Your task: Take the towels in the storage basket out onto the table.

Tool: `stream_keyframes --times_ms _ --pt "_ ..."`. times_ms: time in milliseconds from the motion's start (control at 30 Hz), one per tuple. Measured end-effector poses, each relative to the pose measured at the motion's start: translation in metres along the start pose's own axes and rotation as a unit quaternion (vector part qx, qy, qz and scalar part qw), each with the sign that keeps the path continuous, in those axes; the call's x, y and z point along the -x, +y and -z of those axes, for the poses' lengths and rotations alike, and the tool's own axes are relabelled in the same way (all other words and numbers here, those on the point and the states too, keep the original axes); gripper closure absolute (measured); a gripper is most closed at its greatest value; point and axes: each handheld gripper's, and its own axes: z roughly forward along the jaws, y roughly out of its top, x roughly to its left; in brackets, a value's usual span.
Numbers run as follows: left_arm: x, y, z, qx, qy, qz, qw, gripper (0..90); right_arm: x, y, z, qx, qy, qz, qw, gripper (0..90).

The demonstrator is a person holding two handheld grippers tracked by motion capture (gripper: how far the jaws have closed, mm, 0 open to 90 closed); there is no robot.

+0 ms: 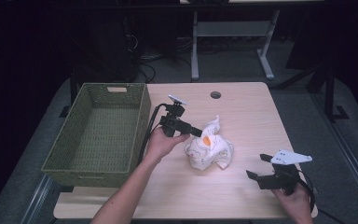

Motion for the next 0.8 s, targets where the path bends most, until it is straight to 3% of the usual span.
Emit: stream_keyframes --times_ms 800 --pt "0.008 -0.028 0.021 0.018 0.008 -0.013 0.9997 38.4 0.000 -0.001 0.001 -0.003 -0.003 0.000 1.0000 15.4"
